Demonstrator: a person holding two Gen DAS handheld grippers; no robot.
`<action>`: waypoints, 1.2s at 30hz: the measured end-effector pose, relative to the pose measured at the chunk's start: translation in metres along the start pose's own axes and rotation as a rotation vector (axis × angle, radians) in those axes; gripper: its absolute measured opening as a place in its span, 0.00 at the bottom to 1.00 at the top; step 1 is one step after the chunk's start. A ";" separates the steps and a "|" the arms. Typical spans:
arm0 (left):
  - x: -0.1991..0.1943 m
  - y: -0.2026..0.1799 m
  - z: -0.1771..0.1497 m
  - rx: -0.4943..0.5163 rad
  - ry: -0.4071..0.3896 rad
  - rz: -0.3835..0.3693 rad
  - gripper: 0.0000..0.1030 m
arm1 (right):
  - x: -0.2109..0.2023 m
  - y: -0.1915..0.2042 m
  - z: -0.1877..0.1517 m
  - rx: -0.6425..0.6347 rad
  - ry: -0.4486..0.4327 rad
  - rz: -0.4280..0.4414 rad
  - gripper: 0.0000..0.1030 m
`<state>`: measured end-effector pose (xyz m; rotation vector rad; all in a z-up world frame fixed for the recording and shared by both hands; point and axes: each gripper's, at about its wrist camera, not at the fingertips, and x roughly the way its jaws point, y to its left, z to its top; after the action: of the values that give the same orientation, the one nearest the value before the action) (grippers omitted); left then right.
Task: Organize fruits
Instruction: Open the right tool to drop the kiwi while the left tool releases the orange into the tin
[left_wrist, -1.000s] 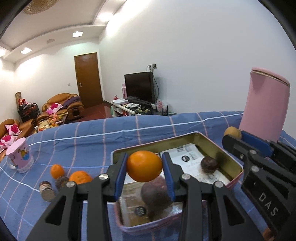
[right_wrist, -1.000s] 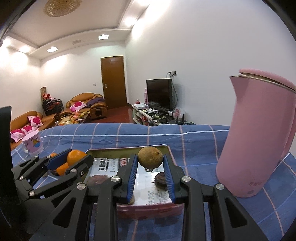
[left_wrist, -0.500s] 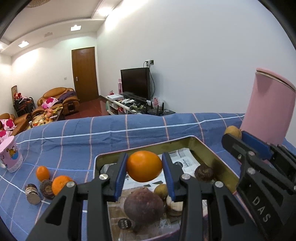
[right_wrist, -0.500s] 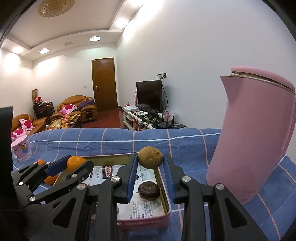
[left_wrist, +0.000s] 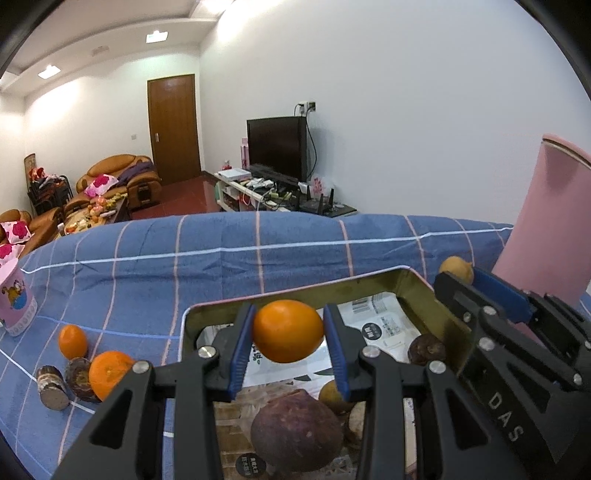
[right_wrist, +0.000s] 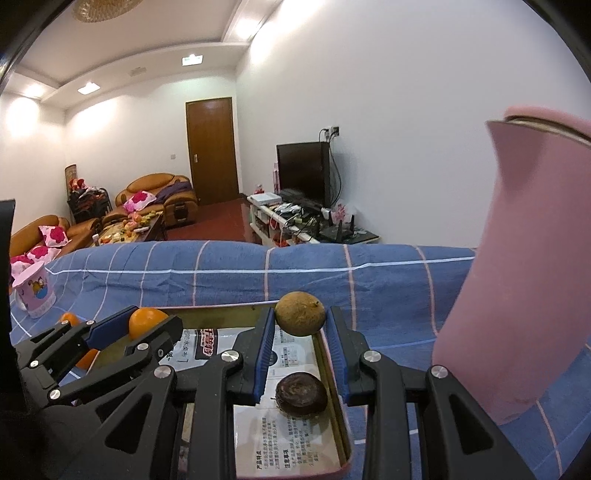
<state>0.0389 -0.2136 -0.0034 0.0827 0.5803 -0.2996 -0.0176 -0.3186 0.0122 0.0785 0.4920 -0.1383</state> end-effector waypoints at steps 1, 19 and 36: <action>0.001 0.000 0.000 -0.001 0.006 0.000 0.38 | 0.003 0.000 0.000 -0.001 0.008 0.009 0.30; 0.010 0.010 0.002 -0.043 0.039 0.008 0.38 | 0.029 -0.011 -0.009 0.084 0.149 0.237 0.32; 0.004 0.003 -0.002 -0.015 0.025 0.041 0.39 | -0.004 -0.035 -0.002 0.159 0.031 -0.133 0.88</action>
<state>0.0425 -0.2115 -0.0072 0.0845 0.6052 -0.2544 -0.0270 -0.3523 0.0109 0.2040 0.5171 -0.3065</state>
